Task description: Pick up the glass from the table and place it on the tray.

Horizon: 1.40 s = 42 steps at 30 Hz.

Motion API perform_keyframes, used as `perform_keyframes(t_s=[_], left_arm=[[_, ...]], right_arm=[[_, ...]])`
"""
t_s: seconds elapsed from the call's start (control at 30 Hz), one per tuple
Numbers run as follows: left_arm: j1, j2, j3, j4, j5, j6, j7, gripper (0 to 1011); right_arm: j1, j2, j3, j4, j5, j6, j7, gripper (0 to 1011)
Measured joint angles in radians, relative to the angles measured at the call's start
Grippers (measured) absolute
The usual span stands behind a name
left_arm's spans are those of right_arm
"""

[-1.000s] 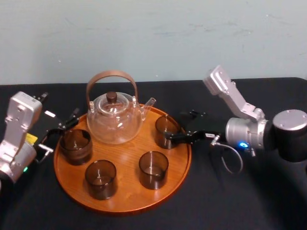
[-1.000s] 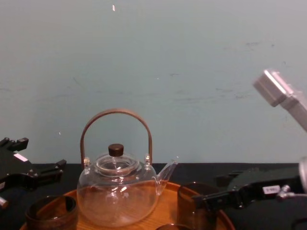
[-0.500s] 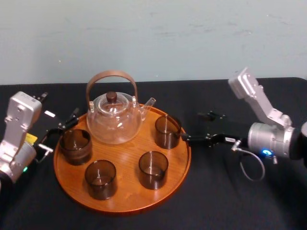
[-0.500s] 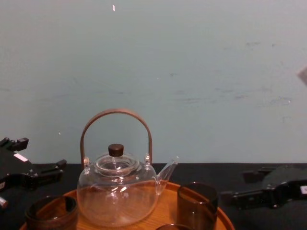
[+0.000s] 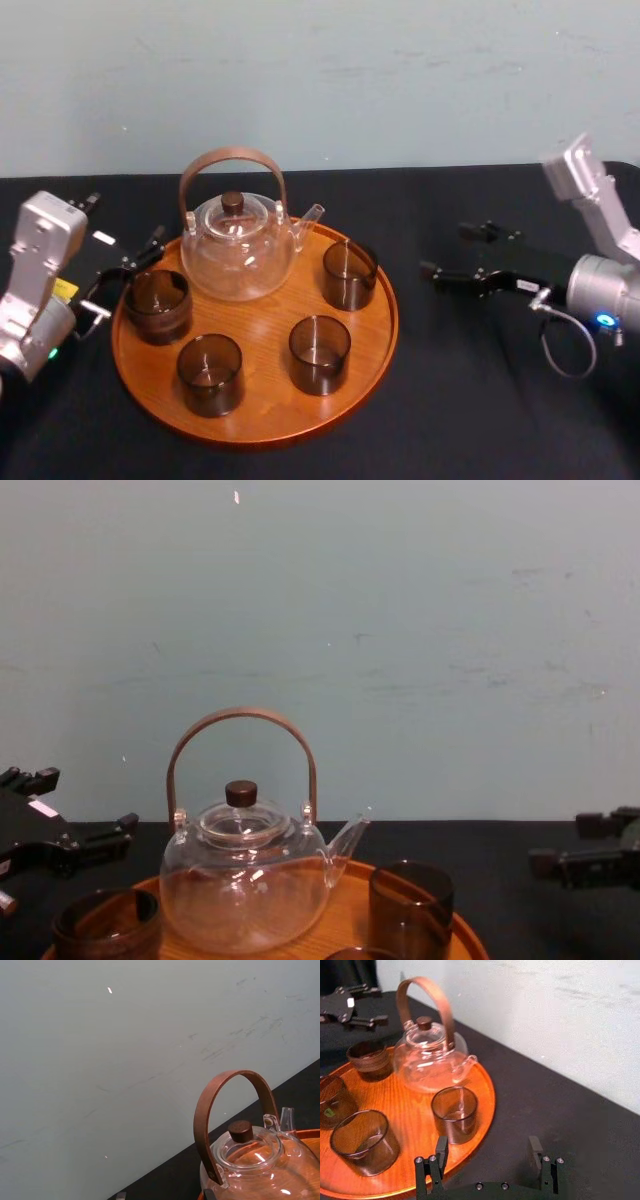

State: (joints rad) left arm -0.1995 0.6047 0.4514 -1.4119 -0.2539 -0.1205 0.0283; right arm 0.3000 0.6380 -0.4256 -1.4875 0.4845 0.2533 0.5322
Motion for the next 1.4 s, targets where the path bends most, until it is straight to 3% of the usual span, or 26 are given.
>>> perform_keyframes(t_s=[0.27, 0.37, 0.63, 1.0, 1.4], left_arm=[[0.0, 0.0, 0.0, 0.0, 0.0, 0.0, 0.0, 1001], [0.0, 0.0, 0.0, 0.0, 0.0, 0.0, 0.0, 1001], [0.0, 0.0, 0.0, 0.0, 0.0, 0.0, 0.0, 1001], [0.0, 0.0, 0.0, 0.0, 0.0, 0.0, 0.0, 1001], [0.0, 0.0, 0.0, 0.0, 0.0, 0.0, 0.0, 1001]], right_arm=[[-0.042, 0.0, 0.056, -0.015, 0.019, -0.067, -0.05, 1002], [-0.07, -0.017, 0.085, -0.019, 0.016, -0.126, -0.083, 1002], [-0.117, -0.066, 0.12, -0.016, -0.025, -0.223, -0.145, 1002], [-0.133, -0.125, 0.122, 0.021, -0.089, -0.267, -0.189, 1002], [-0.136, -0.168, 0.139, 0.057, -0.108, -0.276, -0.188, 1002]])
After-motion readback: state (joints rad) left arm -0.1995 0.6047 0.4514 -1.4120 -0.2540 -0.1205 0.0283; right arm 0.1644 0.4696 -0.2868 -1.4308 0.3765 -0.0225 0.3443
